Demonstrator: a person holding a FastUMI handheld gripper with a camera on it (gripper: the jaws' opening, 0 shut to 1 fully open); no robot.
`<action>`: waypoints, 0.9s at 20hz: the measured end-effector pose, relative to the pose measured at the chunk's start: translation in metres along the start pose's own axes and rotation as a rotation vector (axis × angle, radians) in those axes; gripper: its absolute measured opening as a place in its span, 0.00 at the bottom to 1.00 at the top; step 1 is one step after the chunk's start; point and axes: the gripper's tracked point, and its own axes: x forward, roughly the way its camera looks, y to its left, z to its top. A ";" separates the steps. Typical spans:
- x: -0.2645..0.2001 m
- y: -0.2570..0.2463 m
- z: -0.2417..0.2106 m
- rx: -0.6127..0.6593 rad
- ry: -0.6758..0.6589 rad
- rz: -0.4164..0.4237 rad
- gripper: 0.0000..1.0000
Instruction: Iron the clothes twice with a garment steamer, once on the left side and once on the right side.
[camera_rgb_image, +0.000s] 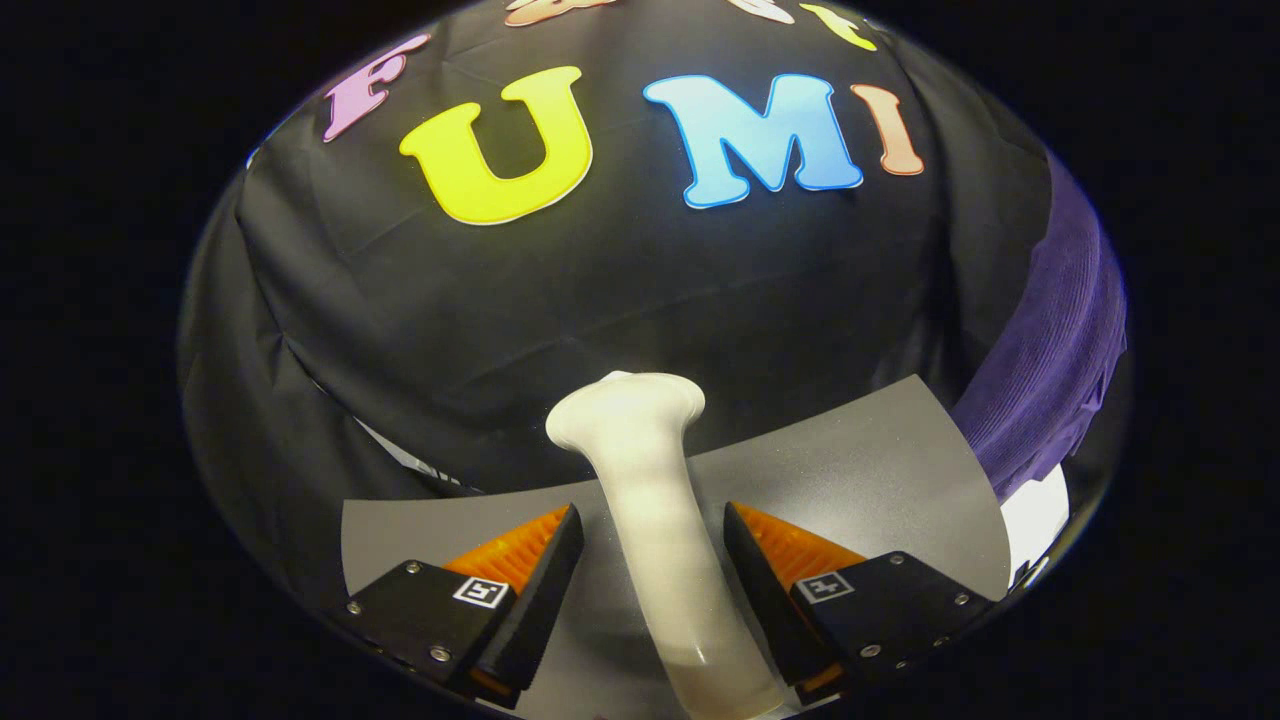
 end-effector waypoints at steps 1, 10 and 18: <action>0.001 -0.004 -0.002 0.000 0.006 -0.033 0.86; -0.005 -0.006 -0.005 -0.173 -0.006 -0.064 0.41; -0.017 -0.007 0.004 -0.192 -0.115 -0.018 0.35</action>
